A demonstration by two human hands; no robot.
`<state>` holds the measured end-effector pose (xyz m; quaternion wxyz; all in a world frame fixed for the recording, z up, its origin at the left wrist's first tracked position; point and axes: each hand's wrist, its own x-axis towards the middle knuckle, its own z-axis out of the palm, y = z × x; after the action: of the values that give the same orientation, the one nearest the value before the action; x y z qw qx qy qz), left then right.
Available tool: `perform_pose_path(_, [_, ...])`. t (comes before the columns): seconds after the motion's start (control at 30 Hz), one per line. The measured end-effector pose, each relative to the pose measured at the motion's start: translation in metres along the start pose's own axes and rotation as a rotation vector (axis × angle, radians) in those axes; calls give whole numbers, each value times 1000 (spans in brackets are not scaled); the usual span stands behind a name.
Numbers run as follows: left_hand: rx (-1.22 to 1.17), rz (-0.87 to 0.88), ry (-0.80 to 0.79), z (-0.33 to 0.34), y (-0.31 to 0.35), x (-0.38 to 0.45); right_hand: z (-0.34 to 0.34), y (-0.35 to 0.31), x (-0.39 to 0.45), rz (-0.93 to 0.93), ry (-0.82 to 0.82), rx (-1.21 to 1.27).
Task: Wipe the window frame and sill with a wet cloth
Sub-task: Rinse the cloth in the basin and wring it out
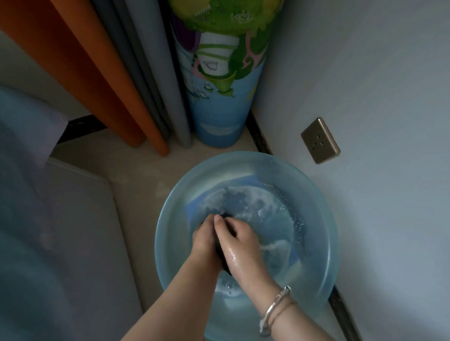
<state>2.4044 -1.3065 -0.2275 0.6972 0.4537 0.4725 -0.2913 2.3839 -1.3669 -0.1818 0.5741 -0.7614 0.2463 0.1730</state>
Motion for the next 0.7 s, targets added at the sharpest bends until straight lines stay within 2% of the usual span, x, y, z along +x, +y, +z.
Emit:
perform_pose_path(0.07, [-9, -4, 121, 0, 4, 3, 0, -7, -5, -41, -4, -102])
perform_pose_path(0.13, [56, -26, 178, 9, 10, 3, -1, -6, 1, -60, 50, -264])
perform_pose_path(0.2, [205, -32, 140, 18, 7, -3, -7, 3, 21, -33, 130, -308])
perform_pose_path(0.27, [237, -128, 69, 18, 11, -6, -15, 9, 41, -3, 121, -340])
perform_pose_path(0.3, [223, -169, 40, 15, 12, -9, -17, 12, 49, -16, 104, -461])
perform_pose_path(0.33, [206, -158, 37, 12, 11, -6, -20, 16, 55, -40, 99, -601])
perform_pose_path(0.4, [206, -31, 115, 5, 11, -2, -25, 20, 60, -85, 172, -819])
perform_pose_path(0.47, [217, 85, 206, 0, 13, 0, -30, 22, 56, -34, 271, -924])
perform_pose_path(0.53, [153, 98, 193, 0, 12, -5, -32, 26, 51, 53, 243, -1007])
perform_pose_path(0.6, [104, 40, 92, 3, 11, -9, -28, 35, 50, 88, 114, -913])
perform_pose_path(0.7, [44, -23, -11, 5, 10, -12, -16, 25, 42, 225, -128, -278])
